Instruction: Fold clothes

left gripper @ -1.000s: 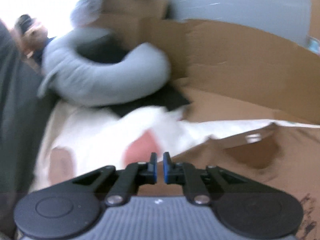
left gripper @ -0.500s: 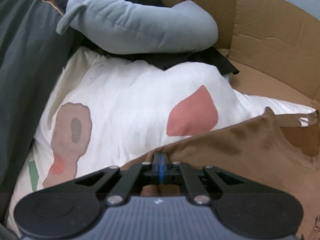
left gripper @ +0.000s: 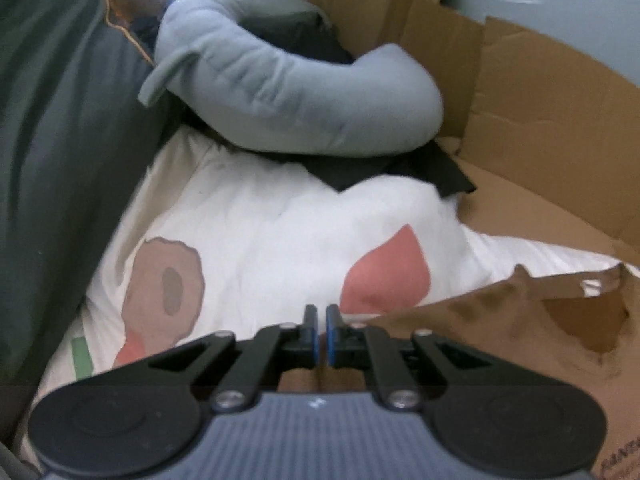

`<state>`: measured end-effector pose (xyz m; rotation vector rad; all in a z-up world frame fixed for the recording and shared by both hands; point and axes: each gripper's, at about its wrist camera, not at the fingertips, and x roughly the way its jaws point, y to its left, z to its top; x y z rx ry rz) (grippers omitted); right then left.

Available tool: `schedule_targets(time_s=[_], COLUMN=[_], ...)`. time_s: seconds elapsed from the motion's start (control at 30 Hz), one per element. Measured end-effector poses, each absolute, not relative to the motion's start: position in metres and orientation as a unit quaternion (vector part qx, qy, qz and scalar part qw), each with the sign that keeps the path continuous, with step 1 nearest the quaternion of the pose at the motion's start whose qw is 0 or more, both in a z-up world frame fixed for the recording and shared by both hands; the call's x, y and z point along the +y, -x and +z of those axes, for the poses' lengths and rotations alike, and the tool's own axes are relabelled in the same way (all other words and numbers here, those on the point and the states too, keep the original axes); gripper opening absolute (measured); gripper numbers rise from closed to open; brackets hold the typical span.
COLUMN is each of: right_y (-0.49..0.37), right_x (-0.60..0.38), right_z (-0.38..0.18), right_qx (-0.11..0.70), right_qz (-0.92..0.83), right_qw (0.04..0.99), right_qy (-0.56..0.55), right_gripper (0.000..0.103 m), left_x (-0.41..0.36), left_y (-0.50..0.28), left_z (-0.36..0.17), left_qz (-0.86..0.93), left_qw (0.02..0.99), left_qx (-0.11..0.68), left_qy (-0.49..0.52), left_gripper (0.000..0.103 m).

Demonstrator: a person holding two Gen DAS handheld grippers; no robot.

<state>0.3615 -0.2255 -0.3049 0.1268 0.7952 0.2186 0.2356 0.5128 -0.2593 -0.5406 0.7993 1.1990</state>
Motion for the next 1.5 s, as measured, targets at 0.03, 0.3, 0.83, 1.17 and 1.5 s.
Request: schedule_targets(time_s=[0.03,0.3,0.83,1.17,1.5], right_y=[-0.36,-0.357,-0.345,-0.351,-0.354], right_x=[-0.225,-0.222,-0.25,-0.274,-0.279], right_z=[-0.305,-0.311,-0.325,-0.348,-0.348], right_qx=[0.387,0.398,0.424,0.432,0.406], right_qz=[0.108,0.115,0.081,0.03,-0.001], right_qw=[0.914,0.908,0.896,0.878,0.886], right_qy=[-0.062,-0.063,-0.108,-0.204,-0.223], right_gripper=[0.038,0.038,0.038,0.047,0.004], left_x=[0.509,0.5,0.504,0.454,0.396], left_y=[-0.235,-0.236,-0.25,-0.293,-0.34], left_z=[-0.258,-0.275,-0.268,-0.245,-0.249], left_qz=[0.539,0.525,0.543,0.495,0.435], left_qw=[0.72,0.719,0.699,0.737,0.768], left_qx=[0.363,0.376,0.39,0.389,0.4], left_qy=[0.243,0.258,0.256,0.245,0.246], left_gripper=[0.007,0.007,0.047,0.055,0.055])
